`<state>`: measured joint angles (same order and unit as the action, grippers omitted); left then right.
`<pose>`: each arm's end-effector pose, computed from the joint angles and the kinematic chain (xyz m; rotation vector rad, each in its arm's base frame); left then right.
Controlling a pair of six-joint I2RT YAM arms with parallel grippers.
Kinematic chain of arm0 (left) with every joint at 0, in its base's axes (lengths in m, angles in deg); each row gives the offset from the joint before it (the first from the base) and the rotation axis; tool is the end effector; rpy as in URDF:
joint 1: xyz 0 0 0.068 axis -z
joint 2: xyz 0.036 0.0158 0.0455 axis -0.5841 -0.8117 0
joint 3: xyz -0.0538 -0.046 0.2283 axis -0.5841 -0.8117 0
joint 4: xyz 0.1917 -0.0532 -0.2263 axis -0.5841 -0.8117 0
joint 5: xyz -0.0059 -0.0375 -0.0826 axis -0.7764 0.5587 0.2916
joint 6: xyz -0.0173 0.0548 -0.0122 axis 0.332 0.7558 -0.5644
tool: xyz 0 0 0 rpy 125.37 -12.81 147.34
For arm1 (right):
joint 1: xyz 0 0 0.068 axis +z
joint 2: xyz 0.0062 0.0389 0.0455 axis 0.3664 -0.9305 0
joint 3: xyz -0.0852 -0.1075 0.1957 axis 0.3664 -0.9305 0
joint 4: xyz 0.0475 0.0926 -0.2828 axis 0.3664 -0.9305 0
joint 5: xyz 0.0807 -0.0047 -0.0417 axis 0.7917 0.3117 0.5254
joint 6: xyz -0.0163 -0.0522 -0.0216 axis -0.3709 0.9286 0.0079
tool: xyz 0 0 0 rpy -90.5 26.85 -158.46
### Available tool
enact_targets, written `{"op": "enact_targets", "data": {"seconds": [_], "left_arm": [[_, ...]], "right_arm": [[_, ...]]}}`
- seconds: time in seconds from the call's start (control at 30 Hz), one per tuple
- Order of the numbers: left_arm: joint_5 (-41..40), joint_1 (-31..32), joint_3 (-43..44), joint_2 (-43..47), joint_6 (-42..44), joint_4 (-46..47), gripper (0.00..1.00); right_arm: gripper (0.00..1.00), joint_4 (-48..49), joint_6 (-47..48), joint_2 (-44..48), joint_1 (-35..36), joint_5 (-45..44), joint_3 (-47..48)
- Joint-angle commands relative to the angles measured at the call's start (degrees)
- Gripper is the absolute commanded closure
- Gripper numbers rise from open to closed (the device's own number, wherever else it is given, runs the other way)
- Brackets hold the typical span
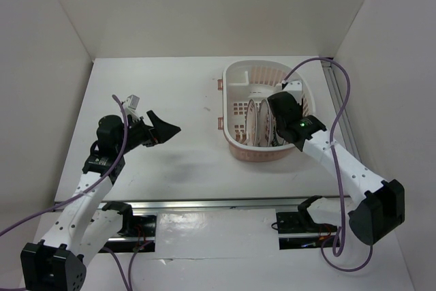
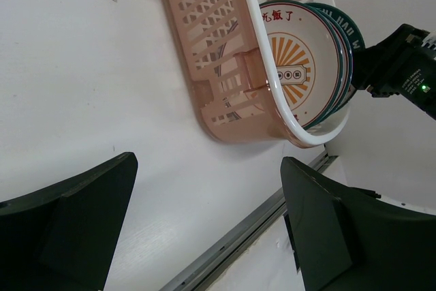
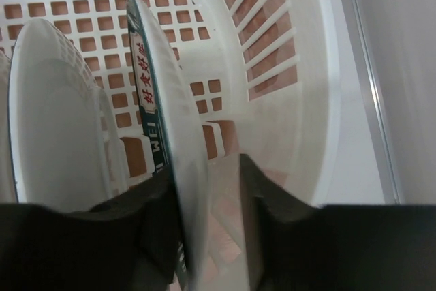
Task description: Load the plates into the dish rack
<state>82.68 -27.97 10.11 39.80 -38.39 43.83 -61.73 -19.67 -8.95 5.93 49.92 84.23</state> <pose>0.2575 -0.0558 0.2497 -0.2109 1.8968 -1.0747 0.2810 0.1152 0.2537 0.0843 2.1699 -0.3978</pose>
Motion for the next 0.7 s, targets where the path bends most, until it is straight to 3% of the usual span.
{"op": "enact_targets", "data": {"seconds": [0.0,0.07,0.27,0.4,0.67], "left_arm": [[1.22,0.23,1.09,0.82,1.3,2.07,0.0],[1.22,0.23,1.09,0.82,1.3,2.07,0.0],[1.22,0.23,1.09,0.82,1.3,2.07,0.0],[1.22,0.23,1.61,0.29,1.3,2.07,0.0],[-0.01,0.23,2.85,-1.28,1.3,0.31,0.0]], "right_arm": [[0.54,1.59,-1.43,1.37,-0.35,-0.44,-0.48],[0.43,1.59,-1.43,1.37,-0.35,-0.96,-0.48],[0.29,0.28,-2.57,0.84,-0.35,-1.58,0.92],[0.0,-3.85,-4.5,0.84,-0.35,-2.89,5.56],[0.0,-16.41,-8.9,2.68,2.1,-9.14,17.09]]}}
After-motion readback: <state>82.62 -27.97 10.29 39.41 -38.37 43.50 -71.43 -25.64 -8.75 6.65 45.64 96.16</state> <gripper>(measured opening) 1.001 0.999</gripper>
